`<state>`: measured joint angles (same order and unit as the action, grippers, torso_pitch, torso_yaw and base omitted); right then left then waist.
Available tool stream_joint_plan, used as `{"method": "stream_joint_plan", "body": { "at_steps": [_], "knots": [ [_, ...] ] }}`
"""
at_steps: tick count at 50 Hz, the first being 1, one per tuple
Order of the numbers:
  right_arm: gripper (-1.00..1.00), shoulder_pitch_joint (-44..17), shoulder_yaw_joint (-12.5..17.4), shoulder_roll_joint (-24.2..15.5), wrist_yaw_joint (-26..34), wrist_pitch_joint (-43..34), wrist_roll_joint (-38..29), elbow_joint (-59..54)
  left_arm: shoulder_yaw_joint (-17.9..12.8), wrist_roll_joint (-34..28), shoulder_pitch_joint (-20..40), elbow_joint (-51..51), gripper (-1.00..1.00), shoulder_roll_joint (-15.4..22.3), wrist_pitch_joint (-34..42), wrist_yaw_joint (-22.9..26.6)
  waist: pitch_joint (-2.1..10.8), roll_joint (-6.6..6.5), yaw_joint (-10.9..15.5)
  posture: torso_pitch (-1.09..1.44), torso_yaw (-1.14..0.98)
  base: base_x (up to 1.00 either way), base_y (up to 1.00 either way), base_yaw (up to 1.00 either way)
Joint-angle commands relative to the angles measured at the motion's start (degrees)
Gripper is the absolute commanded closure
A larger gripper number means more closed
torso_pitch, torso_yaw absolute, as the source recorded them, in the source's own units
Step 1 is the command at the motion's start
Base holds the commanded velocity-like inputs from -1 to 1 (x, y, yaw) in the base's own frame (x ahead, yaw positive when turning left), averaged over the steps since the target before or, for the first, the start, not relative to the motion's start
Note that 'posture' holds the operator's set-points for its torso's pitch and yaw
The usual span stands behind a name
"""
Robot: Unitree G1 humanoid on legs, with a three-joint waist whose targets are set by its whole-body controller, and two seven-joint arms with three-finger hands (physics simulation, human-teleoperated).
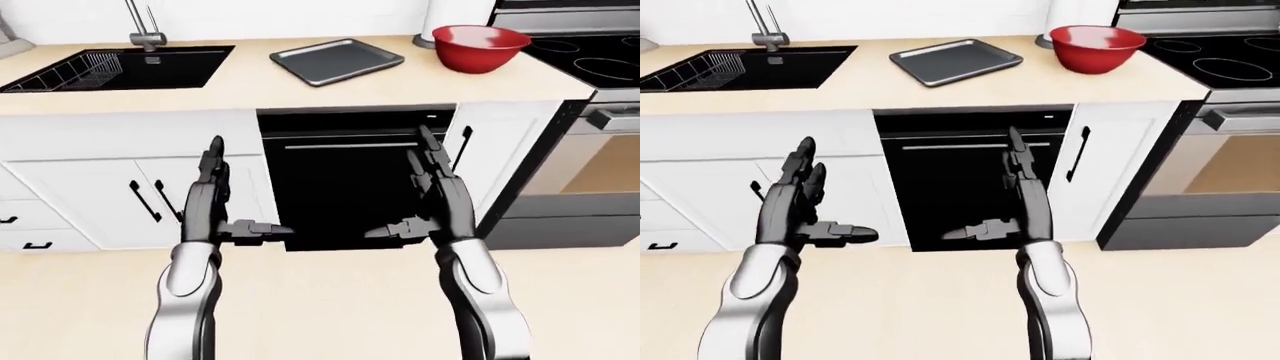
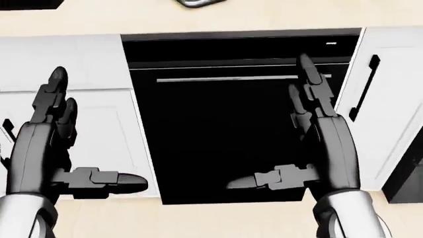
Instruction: Pick up the bowl with donut and place it on the tray. Pick up the cupcake and place it on the tray.
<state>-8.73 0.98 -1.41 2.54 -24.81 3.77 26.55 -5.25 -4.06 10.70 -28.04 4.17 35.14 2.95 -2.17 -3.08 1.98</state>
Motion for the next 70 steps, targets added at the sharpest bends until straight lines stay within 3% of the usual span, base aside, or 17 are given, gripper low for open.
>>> {"method": "stream_joint_plan", "body": {
  "at_steps": [1,3,6,9,11,18,24,33,41,45,46,48,52,54,60,62,70],
  "knots": [
    [-1.00,-1.7,1.0,-0.5,-0.3,1.1,0.1,3.3,0.4,0.5,1.6,-3.1,-1.00,0.0,-1.2,0.2,1.63,-0.42,-0.4,0.00,0.00,0.00,-0.77,0.00],
    [-1.00,-1.9,1.0,-0.5,-0.4,0.3,0.2,4.2,0.3,0.7,1.5,-3.5,-1.00,0.1,-1.0,0.2,2.19,-0.71,-0.4,0.00,0.00,0.00,-0.77,0.00],
    [-1.00,-2.1,0.6,-0.5,-0.3,-1.3,0.3,5.9,-0.6,1.5,2.1,-4.6,-1.00,0.5,0.5,0.5,0.73,1.92,0.1,0.00,0.00,0.00,-0.77,0.00],
    [-1.00,-2.6,0.8,-0.6,-0.4,-2.2,0.4,6.9,-1.2,2.0,2.9,-6.4,-1.00,1.2,2.5,0.5,3.09,8.38,-0.4,0.00,0.00,0.00,-0.77,0.00],
    [-1.00,-2.6,0.7,-0.5,-0.5,-2.5,0.4,7.1,-1.3,2.1,3.1,-6.5,-1.00,1.3,2.8,0.4,0.73,5.59,-1.4,0.00,0.00,0.00,-0.77,0.00],
    [-1.00,-3.3,1.2,-0.8,-0.7,-3.9,0.9,8.6,-0.8,1.9,4.7,-7.6,-1.00,1.7,5.1,0.6,0.19,0.73,-1.2,0.00,0.00,0.00,-0.67,0.00],
    [-1.00,-6.8,2.3,-1.6,-1.4,-7.1,1.4,10.0,-2.3,3.1,9.3,-9.5,-1.00,3.2,11.0,0.9,0.19,5.35,-1.4,0.00,0.00,0.00,0.00,0.00],
    [-1.00,-11.1,4.4,-3.7,-2.5,-8.6,3.4,9.0,-3.2,4.7,13.8,-9.2,-1.00,4.9,14.1,0.2,0.95,5.97,-2.7,0.00,0.00,0.01,0.00,0.00],
    [-1.00,-13.1,3.5,-3.9,-2.8,-9.1,2.9,9.0,-6.1,7.9,16.4,-10.4,-1.00,7.5,17.0,-0.5,0.87,3.39,-1.7,0.00,0.00,0.19,0.00,0.00],
    [-1.00,-13.9,3.4,-3.9,-2.7,-9.7,2.8,9.5,-6.6,9.1,17.5,-10.6,-1.00,8.5,17.9,-1.0,0.97,-1.89,1.0,0.00,0.00,0.43,0.00,0.00],
    [-1.00,-14.1,3.4,-3.9,-2.7,-10.0,2.8,9.7,-6.6,9.4,17.6,-10.7,-1.00,8.6,18.1,-1.2,-0.38,1.64,0.2,0.00,0.00,0.45,0.00,0.00],
    [-1.00,-13.6,3.9,-3.9,-2.8,-10.6,3.3,11.1,-6.7,10.1,17.8,-11.4,-1.00,8.5,18.8,-1.8,0.81,0.65,0.5,0.00,0.00,0.44,0.00,0.00],
    [-1.00,-13.1,4.3,-4.1,-2.8,-10.1,3.8,11.2,-5.8,10.1,17.5,-10.1,-1.00,8.7,17.6,-2.0,1.31,6.22,0.1,0.00,0.00,0.45,0.00,0.00],
    [-1.00,-13.1,4.3,-4.0,-2.9,-10.2,4.1,11.4,-6.1,10.1,17.6,-9.7,-1.00,8.6,17.3,-2.2,0.20,6.35,-0.5,0.00,0.00,0.45,0.00,0.00],
    [-1.00,-12.4,3.8,-4.0,-2.9,-9.7,3.9,11.5,-6.0,10.1,17.4,-9.3,-1.00,8.7,16.7,-2.3,-0.63,1.72,-3.2,0.00,0.00,0.50,0.00,0.00],
    [-1.00,-12.4,3.7,-3.9,-2.8,-9.5,3.7,11.3,-6.2,10.2,17.6,-9.0,-1.00,8.9,16.4,-2.3,0.42,-1.66,-3.5,0.00,0.00,0.52,0.00,0.00],
    [-1.00,-12.4,3.4,-3.8,-2.7,-10.5,3.4,12.5,-7.1,11.2,19.0,-10.9,-1.00,9.7,19.2,-2.6,-0.10,0.46,-1.2,0.00,0.00,0.51,0.00,0.00]
  ]
}}
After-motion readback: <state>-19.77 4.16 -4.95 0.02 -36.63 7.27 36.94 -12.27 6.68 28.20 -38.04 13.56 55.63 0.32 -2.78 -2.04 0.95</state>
